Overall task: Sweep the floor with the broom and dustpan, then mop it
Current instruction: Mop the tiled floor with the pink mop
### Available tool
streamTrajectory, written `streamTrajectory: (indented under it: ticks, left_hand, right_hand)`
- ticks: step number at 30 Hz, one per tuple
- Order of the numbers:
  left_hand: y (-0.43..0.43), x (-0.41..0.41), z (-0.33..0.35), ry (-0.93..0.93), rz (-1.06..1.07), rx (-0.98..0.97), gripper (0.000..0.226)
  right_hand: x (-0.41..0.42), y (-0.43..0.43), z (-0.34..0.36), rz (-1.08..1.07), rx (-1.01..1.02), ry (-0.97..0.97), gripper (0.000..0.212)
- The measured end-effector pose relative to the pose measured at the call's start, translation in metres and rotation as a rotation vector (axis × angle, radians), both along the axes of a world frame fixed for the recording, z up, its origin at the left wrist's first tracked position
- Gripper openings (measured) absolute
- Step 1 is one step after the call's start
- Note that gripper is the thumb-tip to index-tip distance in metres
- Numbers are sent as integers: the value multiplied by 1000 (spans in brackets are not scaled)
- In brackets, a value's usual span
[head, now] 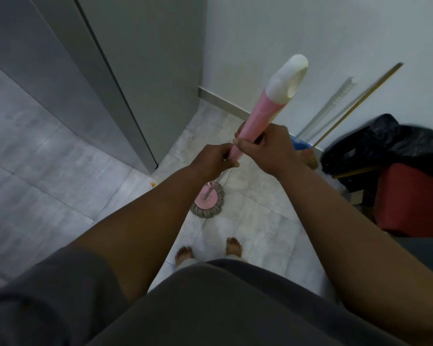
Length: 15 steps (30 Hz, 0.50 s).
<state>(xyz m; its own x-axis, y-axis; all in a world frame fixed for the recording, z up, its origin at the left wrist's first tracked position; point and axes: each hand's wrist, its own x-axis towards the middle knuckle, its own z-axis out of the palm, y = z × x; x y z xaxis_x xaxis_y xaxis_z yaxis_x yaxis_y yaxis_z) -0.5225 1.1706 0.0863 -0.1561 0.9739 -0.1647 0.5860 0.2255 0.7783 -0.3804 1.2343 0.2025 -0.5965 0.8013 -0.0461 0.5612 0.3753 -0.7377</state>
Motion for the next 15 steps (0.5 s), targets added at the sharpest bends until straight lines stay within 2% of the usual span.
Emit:
streamTrajectory:
  ticks: [5,10,15]
  left_hand:
    - [-12,10,-12,-2,-8,55,38]
    - [-27,16,-10,17,-51,90,36]
    - [-63,43,-14,42,-124,59,35]
  right_hand:
    - [13,-15,-3,-40,-78,-40,24]
    - [22,-38,-8,-93,-46,1,26]
    - [59,-80,-11,-42,-95,143,23]
